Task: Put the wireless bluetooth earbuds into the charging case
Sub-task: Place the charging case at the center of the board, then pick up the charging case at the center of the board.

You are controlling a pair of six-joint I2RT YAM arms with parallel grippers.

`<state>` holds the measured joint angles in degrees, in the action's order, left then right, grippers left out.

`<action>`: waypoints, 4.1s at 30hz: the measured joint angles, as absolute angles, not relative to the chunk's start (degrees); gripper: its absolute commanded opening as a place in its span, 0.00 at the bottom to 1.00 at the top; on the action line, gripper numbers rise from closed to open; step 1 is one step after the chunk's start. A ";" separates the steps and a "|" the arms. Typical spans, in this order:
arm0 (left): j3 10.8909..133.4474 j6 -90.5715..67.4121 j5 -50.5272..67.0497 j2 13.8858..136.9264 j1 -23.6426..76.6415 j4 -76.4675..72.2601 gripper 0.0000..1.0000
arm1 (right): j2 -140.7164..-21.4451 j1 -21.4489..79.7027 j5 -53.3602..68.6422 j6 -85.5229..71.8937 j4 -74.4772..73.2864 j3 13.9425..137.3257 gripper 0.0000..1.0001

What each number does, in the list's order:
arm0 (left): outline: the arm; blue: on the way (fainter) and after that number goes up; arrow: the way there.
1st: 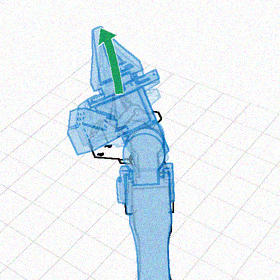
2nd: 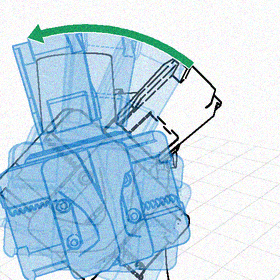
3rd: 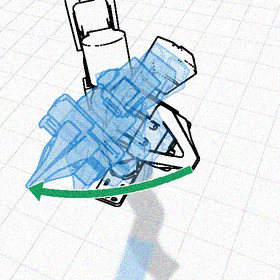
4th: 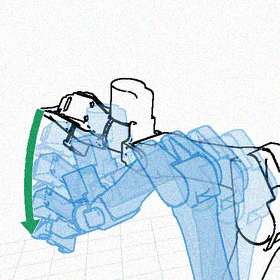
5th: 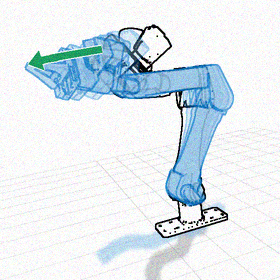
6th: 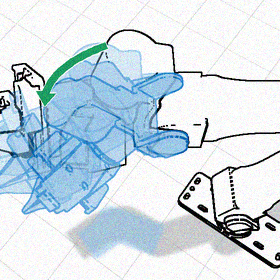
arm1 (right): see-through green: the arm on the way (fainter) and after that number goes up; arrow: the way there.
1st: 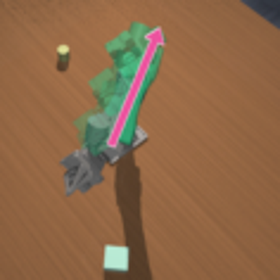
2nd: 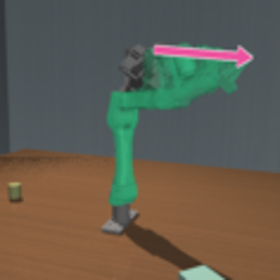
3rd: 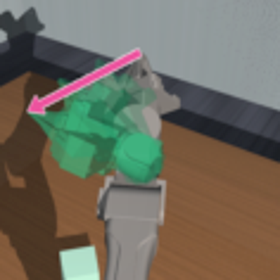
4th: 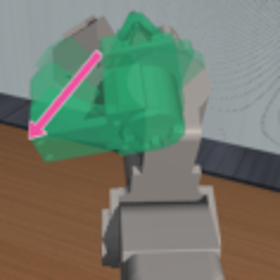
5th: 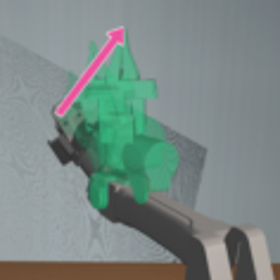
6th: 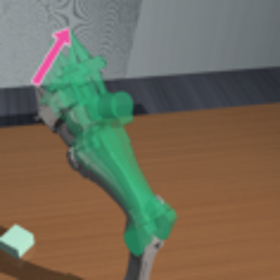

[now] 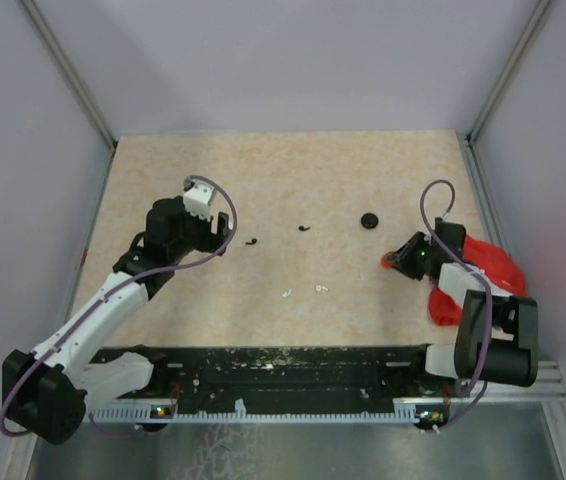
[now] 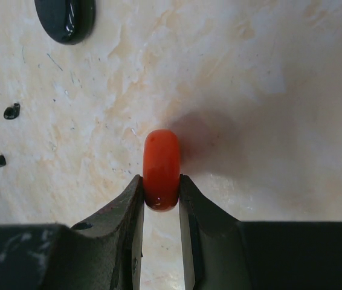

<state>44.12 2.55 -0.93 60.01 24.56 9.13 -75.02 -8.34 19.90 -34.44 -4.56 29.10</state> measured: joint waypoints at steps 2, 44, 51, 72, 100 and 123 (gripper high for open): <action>44.12 2.48 -0.82 60.16 24.32 9.15 0.84 | -76.23 -8.86 20.58 -34.76 -3.88 29.67 0.22; 58.35 -15.68 -1.78 89.91 18.59 14.63 0.86 | -69.49 4.25 10.61 -26.46 -14.50 40.88 0.66; 64.95 -16.99 -3.60 100.53 18.59 19.57 0.78 | -68.77 10.83 9.41 -24.73 -14.15 40.88 0.66; 70.74 -18.85 -11.18 108.68 17.87 21.37 0.72 | -67.07 17.26 1.21 -20.95 -13.89 40.75 0.68; 63.68 -19.18 -7.07 101.91 15.07 21.10 0.71 | -67.07 19.14 0.51 -20.05 -12.82 40.49 0.68; 68.29 -15.66 -8.32 106.74 15.75 20.16 0.47 | -67.07 19.14 1.28 -19.64 -12.88 40.49 0.68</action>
